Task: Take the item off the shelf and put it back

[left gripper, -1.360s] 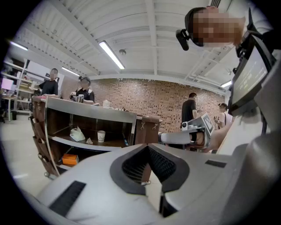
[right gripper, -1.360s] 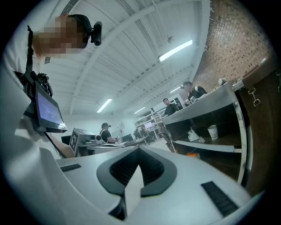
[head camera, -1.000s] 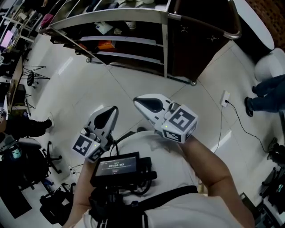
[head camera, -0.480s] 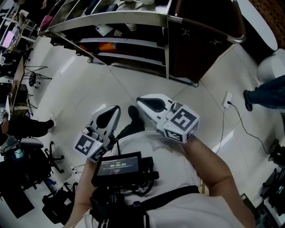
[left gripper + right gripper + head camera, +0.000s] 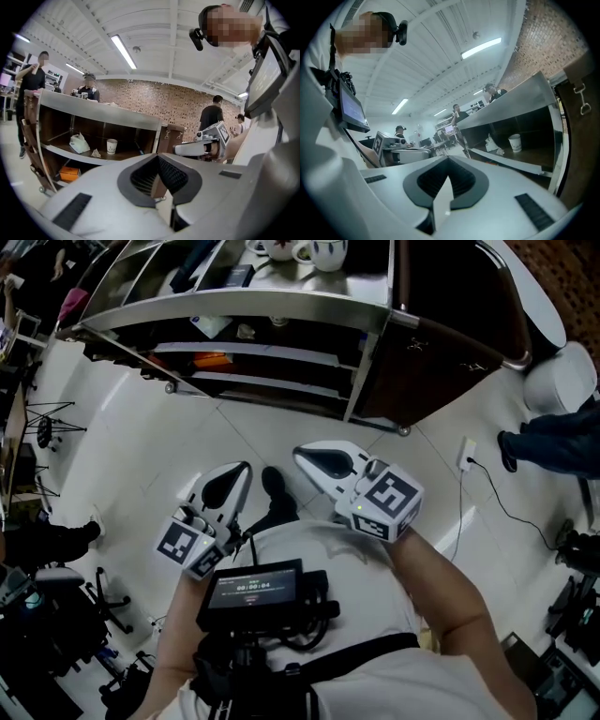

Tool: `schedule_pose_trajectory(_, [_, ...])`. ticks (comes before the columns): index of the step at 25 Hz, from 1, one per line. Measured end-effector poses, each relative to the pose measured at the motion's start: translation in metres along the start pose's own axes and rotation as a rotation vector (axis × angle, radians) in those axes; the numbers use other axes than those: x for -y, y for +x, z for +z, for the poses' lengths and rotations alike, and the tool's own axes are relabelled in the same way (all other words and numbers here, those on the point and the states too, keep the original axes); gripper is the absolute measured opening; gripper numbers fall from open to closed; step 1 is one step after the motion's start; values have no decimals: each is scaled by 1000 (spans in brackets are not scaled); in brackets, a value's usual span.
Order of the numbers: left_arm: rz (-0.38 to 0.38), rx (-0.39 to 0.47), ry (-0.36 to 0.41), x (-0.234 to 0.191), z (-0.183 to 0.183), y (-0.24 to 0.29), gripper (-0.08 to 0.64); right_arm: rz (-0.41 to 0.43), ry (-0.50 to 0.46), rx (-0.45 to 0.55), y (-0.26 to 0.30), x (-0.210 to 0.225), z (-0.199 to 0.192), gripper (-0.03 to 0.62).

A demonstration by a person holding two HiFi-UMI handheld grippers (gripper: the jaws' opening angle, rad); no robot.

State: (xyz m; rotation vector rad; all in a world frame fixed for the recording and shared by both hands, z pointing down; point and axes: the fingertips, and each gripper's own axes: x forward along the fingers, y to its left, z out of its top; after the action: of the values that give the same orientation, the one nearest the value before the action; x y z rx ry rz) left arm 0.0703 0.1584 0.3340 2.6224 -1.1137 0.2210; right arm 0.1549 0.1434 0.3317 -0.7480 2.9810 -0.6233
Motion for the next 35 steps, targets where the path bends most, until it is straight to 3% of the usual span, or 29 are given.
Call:
schedule_pose_trajectory(13, [-116, -20, -13, -155, 29, 7, 6, -156, -31, -20, 124, 51, 33, 5])
schedule_pose_trajectory(17, [-166, -57, -16, -179, 28, 7, 6, -172, -47, -36, 151, 49, 33, 5])
schedule_pose_trajectory(22, [-187, -37, 7, -209, 21, 7, 6, -167, -64, -42, 177, 39, 35, 5])
schedule_pose_trajectory(35, [-128, -45, -23, -229, 20, 5, 6, -118, -71, -65, 201, 44, 26, 5])
